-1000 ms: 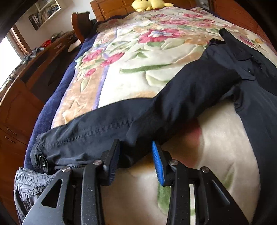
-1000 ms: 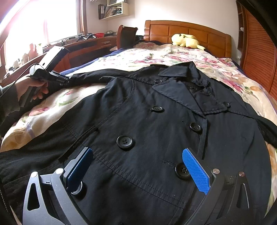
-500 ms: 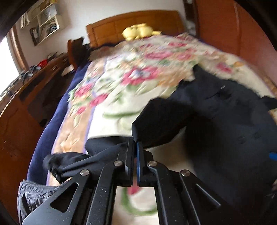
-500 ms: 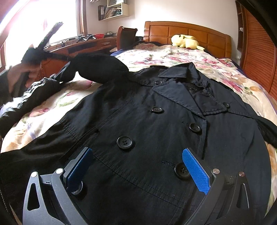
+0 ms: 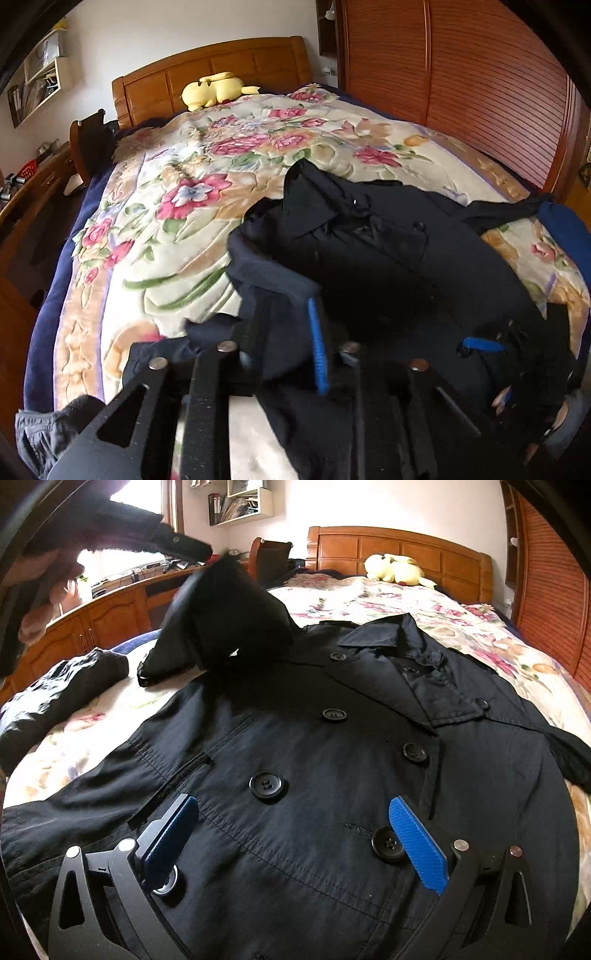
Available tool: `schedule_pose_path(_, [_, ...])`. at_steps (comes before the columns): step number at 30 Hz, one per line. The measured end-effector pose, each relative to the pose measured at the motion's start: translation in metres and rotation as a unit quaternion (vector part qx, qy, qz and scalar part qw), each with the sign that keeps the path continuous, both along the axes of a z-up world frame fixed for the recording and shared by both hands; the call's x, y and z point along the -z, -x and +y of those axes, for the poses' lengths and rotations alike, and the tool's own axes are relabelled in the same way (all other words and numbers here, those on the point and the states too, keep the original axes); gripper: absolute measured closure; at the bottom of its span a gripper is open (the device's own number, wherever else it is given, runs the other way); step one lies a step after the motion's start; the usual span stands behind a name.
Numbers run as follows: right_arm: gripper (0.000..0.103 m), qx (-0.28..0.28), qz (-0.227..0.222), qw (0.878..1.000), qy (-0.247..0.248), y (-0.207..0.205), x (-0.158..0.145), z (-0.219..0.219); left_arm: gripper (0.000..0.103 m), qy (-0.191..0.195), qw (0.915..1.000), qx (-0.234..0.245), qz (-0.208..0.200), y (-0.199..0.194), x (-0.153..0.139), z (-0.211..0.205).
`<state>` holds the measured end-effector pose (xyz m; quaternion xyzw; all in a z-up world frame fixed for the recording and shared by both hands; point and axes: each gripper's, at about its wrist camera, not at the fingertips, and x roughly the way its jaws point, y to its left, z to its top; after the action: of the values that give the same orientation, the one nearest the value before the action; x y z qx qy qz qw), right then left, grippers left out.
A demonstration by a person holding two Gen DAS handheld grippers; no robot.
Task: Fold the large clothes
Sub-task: 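Lift the grasped sleeve with the left gripper and fold it across the coat front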
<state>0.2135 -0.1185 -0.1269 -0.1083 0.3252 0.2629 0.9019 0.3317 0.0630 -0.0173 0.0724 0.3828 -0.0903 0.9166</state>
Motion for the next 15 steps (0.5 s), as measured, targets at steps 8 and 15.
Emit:
schedule_pose_path(8, [0.000, 0.001, 0.000, 1.000, 0.004, 0.000, 0.001, 0.002, 0.074, 0.006, 0.9979, -0.065, 0.000, 0.013, 0.022, 0.059])
schedule_pose_path(15, [0.000, 0.002, 0.001, 1.000, 0.006, 0.000, 0.001, 0.002, 0.073, -0.001, 0.9903, -0.135, 0.033, 0.002, 0.072, 0.120])
